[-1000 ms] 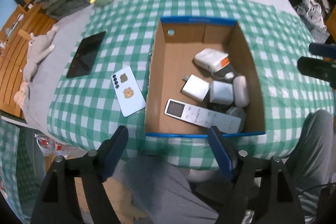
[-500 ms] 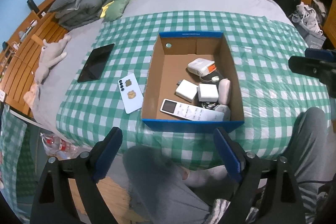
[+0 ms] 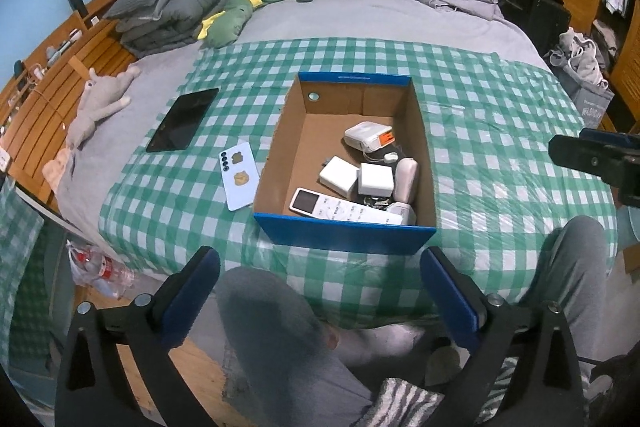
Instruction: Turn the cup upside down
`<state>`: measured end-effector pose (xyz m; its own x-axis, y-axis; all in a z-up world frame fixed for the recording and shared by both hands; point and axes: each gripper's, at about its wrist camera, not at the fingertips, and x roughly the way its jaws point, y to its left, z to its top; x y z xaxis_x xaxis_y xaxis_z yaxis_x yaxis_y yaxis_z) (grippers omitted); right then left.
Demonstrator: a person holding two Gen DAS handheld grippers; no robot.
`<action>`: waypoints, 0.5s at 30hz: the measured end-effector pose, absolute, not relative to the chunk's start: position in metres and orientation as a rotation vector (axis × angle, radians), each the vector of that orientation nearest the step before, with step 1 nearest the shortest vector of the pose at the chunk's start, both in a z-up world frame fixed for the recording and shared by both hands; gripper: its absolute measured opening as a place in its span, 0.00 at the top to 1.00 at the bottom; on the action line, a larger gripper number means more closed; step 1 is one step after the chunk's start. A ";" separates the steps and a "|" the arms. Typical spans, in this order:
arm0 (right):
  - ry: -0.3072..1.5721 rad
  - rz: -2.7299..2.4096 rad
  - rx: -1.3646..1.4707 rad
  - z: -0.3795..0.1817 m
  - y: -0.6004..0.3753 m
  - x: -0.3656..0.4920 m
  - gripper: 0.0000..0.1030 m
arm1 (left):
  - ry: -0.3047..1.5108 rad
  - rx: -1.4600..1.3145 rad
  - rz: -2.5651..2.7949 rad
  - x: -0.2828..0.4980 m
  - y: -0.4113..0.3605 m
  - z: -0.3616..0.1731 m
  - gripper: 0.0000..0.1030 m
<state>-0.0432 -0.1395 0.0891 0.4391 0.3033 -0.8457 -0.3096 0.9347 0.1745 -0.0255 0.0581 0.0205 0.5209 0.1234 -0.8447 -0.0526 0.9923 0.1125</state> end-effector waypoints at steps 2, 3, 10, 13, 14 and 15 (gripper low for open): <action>1.048 0.376 -0.010 0.090 -0.141 -0.045 0.25 | 1.018 0.071 0.107 -0.027 0.057 0.021 0.02; 1.045 0.377 -0.009 0.090 -0.142 -0.046 0.25 | 1.019 0.069 0.110 -0.027 0.056 0.021 0.02; 1.036 0.382 -0.003 0.092 -0.145 -0.051 0.25 | 1.022 0.084 0.121 -0.032 0.052 0.022 0.01; 1.035 0.385 0.000 0.093 -0.146 -0.052 0.25 | 1.020 0.084 0.114 -0.033 0.050 0.022 0.01; 1.035 0.383 -0.001 0.094 -0.146 -0.052 0.25 | 1.021 0.087 0.116 -0.034 0.049 0.023 0.01; 1.035 0.387 -0.002 0.094 -0.146 -0.052 0.25 | 1.020 0.087 0.115 -0.035 0.048 0.023 0.01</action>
<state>-0.0521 -0.1460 0.0936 0.4497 0.3116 -0.8371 -0.3137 0.9326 0.1786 -0.0348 0.0484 0.0231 0.5184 0.1362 -0.8442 -0.0554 0.9905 0.1258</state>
